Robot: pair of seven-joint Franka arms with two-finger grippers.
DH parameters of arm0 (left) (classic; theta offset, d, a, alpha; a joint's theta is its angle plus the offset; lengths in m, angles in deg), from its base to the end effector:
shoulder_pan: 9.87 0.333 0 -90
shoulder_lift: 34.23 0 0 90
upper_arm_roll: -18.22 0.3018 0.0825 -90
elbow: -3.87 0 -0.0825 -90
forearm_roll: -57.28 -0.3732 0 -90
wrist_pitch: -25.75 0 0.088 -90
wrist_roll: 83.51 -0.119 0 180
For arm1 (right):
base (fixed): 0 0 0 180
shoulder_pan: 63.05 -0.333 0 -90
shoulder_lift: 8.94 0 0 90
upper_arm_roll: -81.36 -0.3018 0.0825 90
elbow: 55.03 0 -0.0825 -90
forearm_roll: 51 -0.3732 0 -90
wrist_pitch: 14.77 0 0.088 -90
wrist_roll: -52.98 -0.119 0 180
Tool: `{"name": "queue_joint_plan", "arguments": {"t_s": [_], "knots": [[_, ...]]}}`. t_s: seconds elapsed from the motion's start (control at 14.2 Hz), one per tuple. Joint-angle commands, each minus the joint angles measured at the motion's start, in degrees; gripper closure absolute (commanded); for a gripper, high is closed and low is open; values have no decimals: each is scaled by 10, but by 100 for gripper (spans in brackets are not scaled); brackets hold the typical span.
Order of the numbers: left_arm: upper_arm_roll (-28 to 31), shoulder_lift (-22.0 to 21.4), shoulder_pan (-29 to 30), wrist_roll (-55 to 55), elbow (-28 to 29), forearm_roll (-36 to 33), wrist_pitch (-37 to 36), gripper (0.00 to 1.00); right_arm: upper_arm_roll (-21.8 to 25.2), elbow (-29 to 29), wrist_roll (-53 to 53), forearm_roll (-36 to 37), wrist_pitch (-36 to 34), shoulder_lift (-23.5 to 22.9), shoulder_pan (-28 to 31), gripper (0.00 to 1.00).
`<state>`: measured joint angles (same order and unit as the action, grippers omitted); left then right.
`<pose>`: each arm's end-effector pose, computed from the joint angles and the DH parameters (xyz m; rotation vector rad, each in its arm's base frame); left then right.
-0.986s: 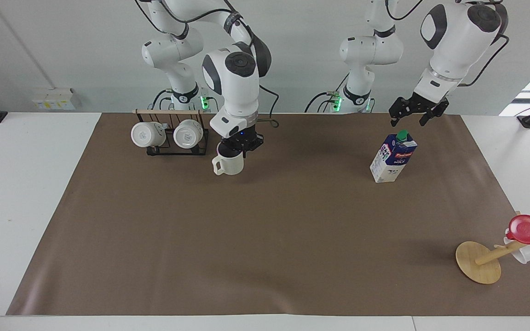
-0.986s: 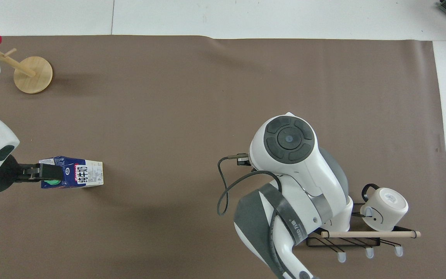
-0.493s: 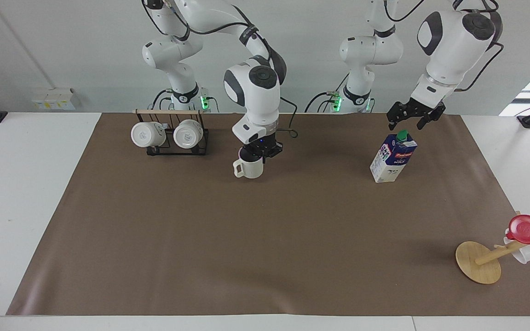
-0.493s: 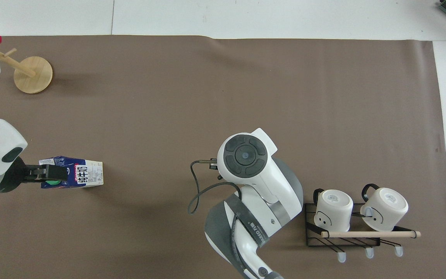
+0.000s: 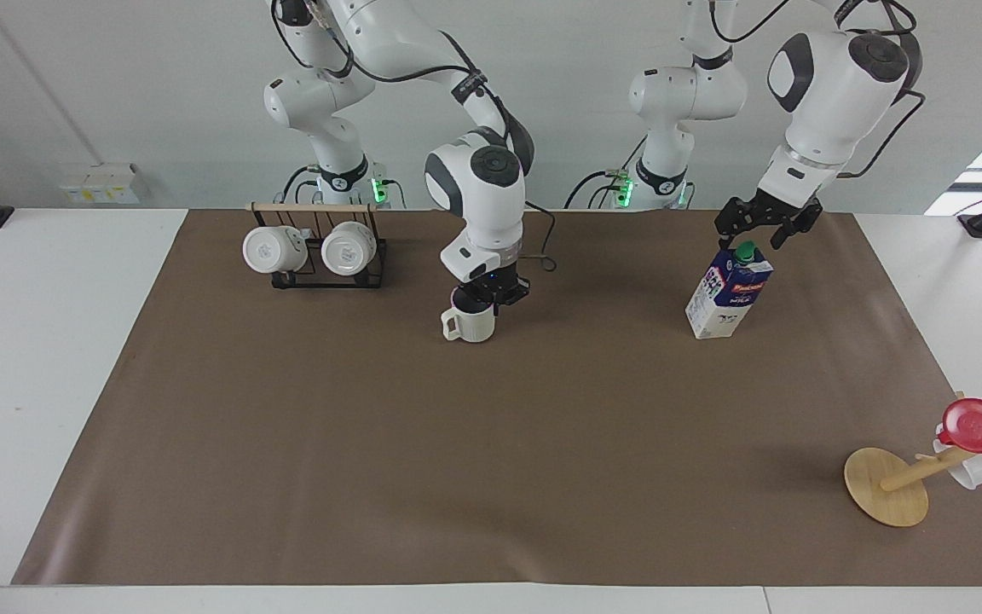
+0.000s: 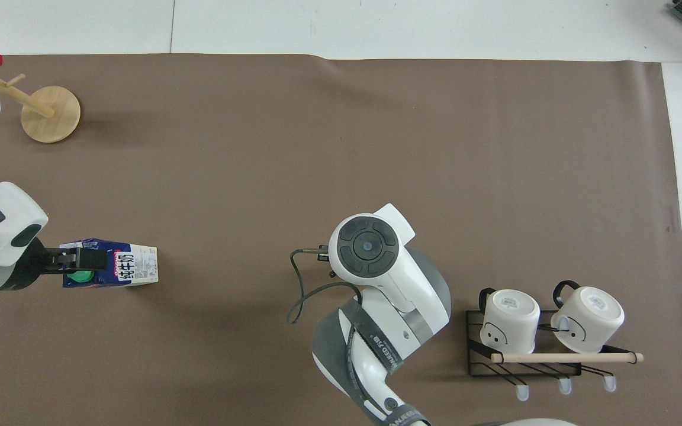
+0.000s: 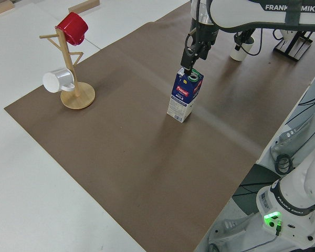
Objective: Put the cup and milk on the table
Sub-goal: 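Carry the white mug toward the table center with the right gripper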
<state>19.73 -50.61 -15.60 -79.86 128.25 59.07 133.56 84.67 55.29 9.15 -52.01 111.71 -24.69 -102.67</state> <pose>0.4607 -0.0360 0.4897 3.1047 -0.0022 -0.0093 0.4826 0.3572 0.3299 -3.1301 0.2186 -0.0107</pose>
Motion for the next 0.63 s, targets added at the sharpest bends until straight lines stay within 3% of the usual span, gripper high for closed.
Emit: {"name": "queue_joint_plan", "arguments": {"t_s": [0.0,0.56], "knots": [[5,-11,-10,3,31,-9,35,0,-2,20,-10,-7,17,8,2,100],[6,-11,-9,1,61,-10,69,0,-3,21,41,1,24,8,-3,100]]}}
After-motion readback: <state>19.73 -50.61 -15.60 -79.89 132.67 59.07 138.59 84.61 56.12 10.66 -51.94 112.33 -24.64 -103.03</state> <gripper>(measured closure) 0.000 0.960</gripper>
